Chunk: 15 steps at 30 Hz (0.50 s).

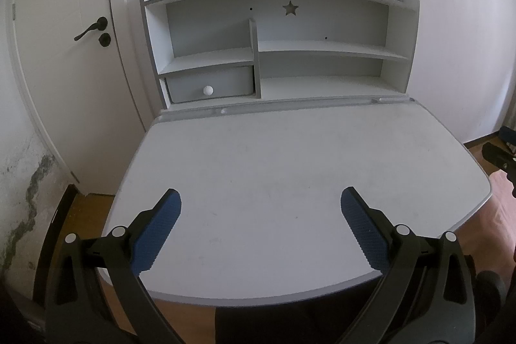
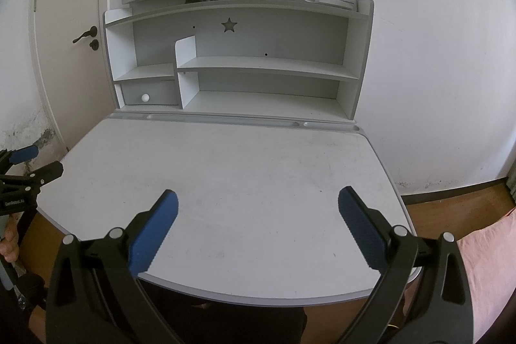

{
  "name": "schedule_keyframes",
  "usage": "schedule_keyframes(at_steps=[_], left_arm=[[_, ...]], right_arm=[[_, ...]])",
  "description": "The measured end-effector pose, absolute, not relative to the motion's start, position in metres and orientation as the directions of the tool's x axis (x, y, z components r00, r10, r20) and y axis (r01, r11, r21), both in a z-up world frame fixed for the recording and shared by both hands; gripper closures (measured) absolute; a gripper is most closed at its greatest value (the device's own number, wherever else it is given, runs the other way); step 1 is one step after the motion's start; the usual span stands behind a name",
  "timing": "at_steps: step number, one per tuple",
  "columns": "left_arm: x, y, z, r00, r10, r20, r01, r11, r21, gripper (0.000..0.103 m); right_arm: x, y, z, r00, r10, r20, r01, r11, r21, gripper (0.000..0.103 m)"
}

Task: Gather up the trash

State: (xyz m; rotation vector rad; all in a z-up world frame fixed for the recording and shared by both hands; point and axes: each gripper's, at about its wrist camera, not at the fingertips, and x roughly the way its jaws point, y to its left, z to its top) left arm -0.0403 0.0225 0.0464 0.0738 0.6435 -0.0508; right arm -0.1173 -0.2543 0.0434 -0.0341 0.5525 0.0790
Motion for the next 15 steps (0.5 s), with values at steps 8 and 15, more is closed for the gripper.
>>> schedule_keyframes(at_steps=[8,15], left_arm=[[-0.0387,0.0228,0.0433,0.793,-0.021,-0.609,0.069,0.996,0.056,0.007],[-0.0399,0.0221,0.0437,0.803,-0.004,-0.596,0.061,0.995,0.076,0.007]], right_arm=[[-0.1172,-0.2566,0.0434,0.848,0.066,-0.526,-0.084,0.996,-0.010,0.007],[-0.1168,-0.2544,0.0437,0.848,0.063,-0.526,-0.080,0.997,-0.009,0.007]])
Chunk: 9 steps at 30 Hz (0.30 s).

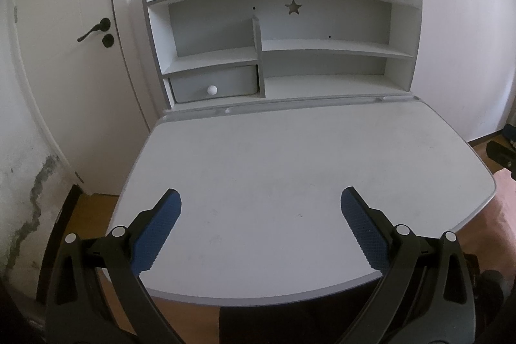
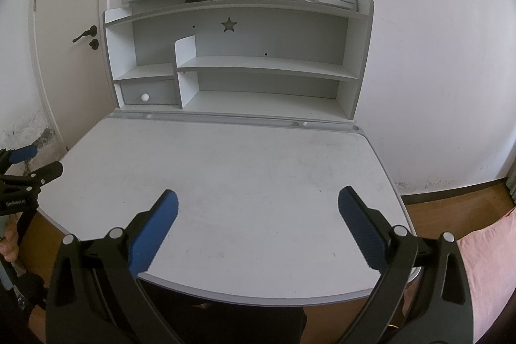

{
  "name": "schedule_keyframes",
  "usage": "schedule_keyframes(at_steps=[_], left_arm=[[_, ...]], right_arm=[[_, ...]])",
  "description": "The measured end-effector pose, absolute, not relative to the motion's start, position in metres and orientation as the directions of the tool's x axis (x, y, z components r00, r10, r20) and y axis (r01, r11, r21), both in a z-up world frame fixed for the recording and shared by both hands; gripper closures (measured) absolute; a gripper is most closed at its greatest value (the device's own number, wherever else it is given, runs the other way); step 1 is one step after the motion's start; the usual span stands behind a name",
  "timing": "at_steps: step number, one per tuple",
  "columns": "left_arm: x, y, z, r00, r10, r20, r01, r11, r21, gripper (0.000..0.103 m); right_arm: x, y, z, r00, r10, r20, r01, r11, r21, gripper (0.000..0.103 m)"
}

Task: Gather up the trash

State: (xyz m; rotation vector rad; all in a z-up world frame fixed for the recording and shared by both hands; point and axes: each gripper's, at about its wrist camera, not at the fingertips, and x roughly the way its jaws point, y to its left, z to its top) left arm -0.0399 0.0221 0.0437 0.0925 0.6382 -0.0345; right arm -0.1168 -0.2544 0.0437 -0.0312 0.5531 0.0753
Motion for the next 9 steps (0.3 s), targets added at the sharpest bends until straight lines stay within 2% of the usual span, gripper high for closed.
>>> schedule_keyframes(at_steps=[9], left_arm=[[-0.0380,0.0227,0.0432,0.791,-0.018,-0.611,0.068,0.996,0.059,0.007]], right_arm=[[-0.1167,-0.2581,0.0426,0.849,0.065,-0.525,-0.083,0.996,-0.012,0.007]])
